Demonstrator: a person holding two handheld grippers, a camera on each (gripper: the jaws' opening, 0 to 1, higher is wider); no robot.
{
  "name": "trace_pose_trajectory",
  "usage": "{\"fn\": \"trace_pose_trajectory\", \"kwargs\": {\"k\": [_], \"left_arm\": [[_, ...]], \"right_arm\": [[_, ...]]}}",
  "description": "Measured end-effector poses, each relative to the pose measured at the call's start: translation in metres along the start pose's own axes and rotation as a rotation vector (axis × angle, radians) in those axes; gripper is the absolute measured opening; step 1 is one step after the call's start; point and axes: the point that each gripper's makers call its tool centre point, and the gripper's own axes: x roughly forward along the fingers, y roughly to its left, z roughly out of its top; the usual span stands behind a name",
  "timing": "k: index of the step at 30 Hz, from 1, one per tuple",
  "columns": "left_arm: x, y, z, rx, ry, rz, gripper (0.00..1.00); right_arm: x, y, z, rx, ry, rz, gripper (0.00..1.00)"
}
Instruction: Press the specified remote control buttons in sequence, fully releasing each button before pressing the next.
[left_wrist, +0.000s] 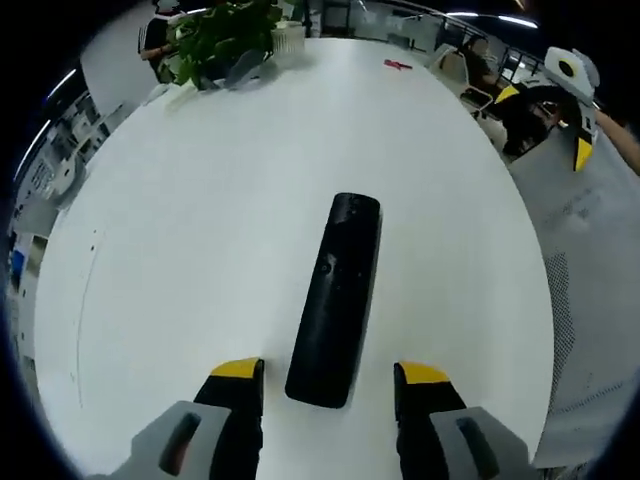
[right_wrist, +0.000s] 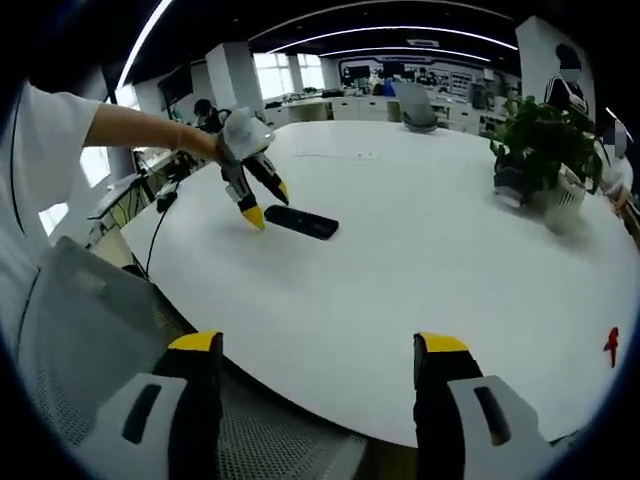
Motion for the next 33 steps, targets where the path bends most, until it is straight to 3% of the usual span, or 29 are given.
{"fn": "trace_pose_trajectory", "kwargs": {"k": [5,8,13,23,33], "left_arm": [[0.0,-0.001,0.005,0.037,-0.025,0.026,0.45],[0.0,-0.008,0.005,0.053,-0.031,0.005,0.33],[0.0,-0.008,0.006,0.067,-0.036,0.02,0.25],[-0.001,-0.014,0.003,0.049,-0.063,0.037,0.24],[-0.005,-0.056,-0.007,0.064,-0.093,-0.008,0.23]], "right_arm": [[-0.001,-0.004,-0.001,0.009,0.002,-0.012,0.78],[-0.001,-0.004,0.001,0.019,-0.009,-0.009,0.74],[-0.001,-0.004,0.003,0.007,-0.017,-0.012,0.76],[-0.002,-0.006,0.003,0.017,-0.02,-0.023,0.74],[0.0,-0.002,-0.002,-0.001,0.007,-0.004,0.71]]}}
